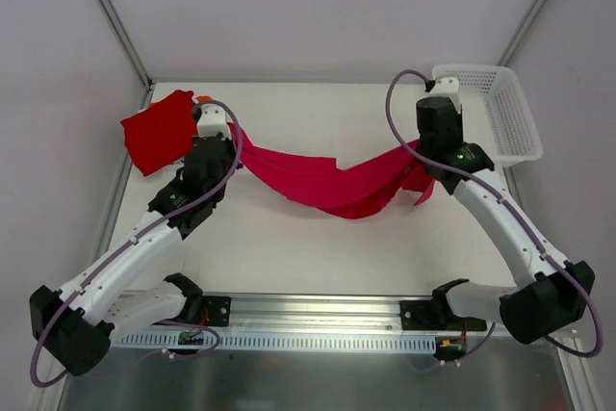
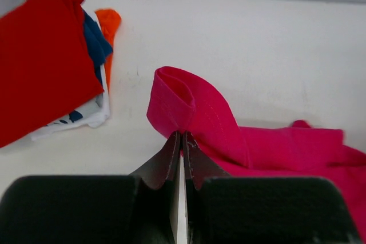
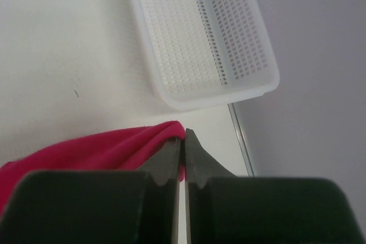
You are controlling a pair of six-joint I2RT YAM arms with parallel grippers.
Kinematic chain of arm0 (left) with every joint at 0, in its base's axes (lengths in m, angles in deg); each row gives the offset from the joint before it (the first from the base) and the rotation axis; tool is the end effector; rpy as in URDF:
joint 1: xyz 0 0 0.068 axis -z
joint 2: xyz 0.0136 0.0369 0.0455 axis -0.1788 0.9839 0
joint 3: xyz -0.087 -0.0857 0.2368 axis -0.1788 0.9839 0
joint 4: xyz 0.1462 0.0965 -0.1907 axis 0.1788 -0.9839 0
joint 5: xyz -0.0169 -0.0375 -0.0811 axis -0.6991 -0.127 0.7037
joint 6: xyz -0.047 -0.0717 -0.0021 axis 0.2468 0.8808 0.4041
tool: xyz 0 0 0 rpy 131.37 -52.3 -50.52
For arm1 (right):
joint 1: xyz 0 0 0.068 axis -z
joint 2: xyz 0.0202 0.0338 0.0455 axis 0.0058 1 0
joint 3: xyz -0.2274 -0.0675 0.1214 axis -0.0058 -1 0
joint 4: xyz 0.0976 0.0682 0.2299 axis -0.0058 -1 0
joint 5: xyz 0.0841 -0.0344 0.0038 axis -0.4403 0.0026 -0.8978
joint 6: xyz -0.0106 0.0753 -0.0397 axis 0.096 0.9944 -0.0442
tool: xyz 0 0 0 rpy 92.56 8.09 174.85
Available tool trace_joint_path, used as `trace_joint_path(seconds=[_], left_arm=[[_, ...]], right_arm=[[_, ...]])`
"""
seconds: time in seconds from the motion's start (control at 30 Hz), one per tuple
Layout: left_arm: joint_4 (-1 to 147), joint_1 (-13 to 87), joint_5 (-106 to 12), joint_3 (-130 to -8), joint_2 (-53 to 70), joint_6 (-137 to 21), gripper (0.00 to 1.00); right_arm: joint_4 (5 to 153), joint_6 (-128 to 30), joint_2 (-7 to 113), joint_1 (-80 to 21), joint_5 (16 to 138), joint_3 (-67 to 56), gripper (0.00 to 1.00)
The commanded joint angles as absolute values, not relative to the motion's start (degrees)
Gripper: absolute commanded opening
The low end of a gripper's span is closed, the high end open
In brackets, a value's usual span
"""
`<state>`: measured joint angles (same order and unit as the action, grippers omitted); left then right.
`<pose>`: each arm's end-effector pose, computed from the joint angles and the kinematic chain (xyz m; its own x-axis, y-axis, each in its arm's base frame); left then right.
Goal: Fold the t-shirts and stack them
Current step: Flatten out the tshirt
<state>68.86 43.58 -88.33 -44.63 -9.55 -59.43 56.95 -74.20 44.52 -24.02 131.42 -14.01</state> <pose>0.2439 -0.1107 0.3215 -0.1691 -0.0700 -0.9831 -0.0163 0.9975 -0.0682 0.2981 0.0702 0.3380 -0.5053 -0.4547 -0.7334 0.1717 0.7799 -0.6019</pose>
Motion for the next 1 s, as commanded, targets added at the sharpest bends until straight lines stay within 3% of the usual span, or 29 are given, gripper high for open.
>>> trace_joint_path(seconds=[0.0,0.37,0.43,0.47,0.57,0.83,0.97], left_arm=[[66.8,43.1,-93.3,-48.5,-13.7,-61.2,0.0],[60.2,43.2,-101.4,-42.3,-16.6,-51.8,0.01],[58.4,43.2,-101.3,-41.7,-15.9,-50.0,0.21],[57.6,43.2,-101.0,-41.4,-15.8,-49.3,0.58],[55.2,43.2,-99.5,-40.9,-16.0,-47.1,0.99],[51.8,43.2,-95.1,-44.7,-20.7,-43.7,0.99],[57.5,43.3,-87.6,-47.1,-13.8,-47.1,0.99]], right_arm=[[55.0,-73.1,39.4,-23.9,134.2,-9.1,0.0],[43.2,-62.6,25.3,-24.0,135.7,-20.8,0.0],[40.3,-60.8,25.2,-24.0,135.0,-22.3,0.0],[39.3,-60.0,25.2,-24.0,134.8,-22.9,0.0],[37.5,-57.7,23.3,-24.1,133.5,-25.6,0.0],[35.4,-54.3,17.6,-24.2,130.6,-29.0,0.0],[35.5,-53.5,18.6,-24.9,128.7,-28.9,0.0]])
